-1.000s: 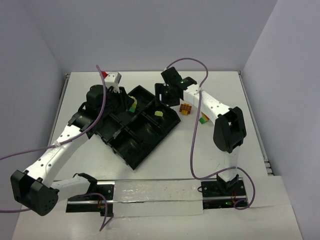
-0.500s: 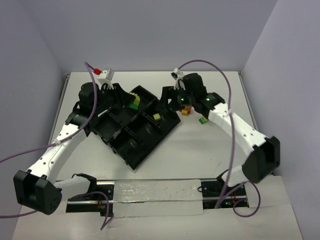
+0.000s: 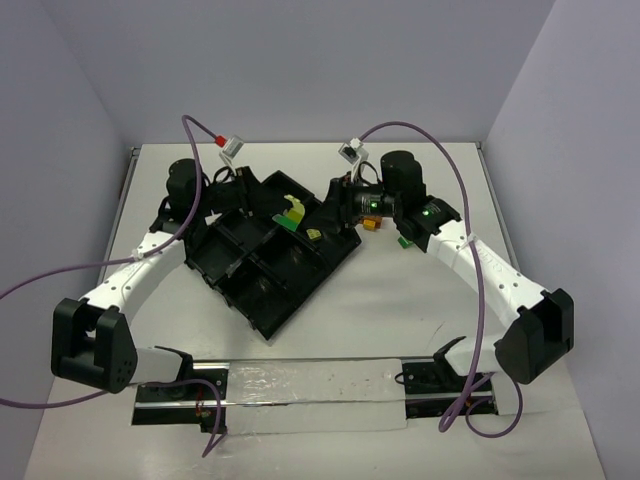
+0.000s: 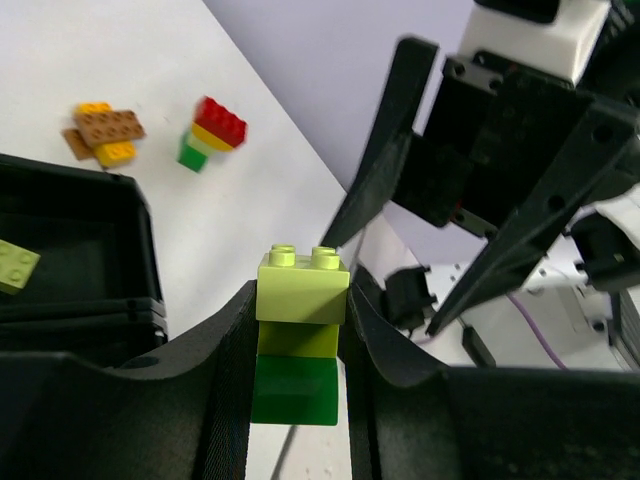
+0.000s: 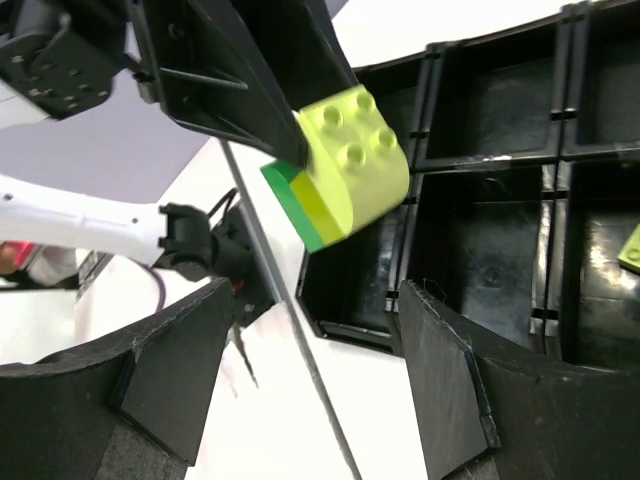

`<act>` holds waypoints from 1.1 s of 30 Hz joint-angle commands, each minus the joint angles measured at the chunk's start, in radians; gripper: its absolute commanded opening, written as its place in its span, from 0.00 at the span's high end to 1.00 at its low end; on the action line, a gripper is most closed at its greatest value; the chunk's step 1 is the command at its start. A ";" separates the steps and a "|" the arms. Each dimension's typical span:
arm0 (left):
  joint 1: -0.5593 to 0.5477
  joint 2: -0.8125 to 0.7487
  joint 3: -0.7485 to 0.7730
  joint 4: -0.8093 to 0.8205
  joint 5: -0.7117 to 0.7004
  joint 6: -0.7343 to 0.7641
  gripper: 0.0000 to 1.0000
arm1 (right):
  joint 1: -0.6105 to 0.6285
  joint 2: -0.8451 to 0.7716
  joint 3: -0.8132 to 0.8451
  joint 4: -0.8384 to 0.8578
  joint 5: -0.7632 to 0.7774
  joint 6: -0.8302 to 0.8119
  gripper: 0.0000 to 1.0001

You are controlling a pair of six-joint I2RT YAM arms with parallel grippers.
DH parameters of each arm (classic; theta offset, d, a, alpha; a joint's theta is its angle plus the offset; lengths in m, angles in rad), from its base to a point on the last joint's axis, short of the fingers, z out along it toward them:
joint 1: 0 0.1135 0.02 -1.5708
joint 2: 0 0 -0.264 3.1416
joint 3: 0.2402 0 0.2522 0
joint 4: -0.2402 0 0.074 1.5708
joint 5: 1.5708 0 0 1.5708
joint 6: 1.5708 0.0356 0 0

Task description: Sort the legos into containers by color

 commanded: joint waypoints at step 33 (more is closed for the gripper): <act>0.003 -0.071 0.041 0.096 0.305 0.071 1.00 | 0.001 0.139 0.040 0.360 -0.430 0.152 0.33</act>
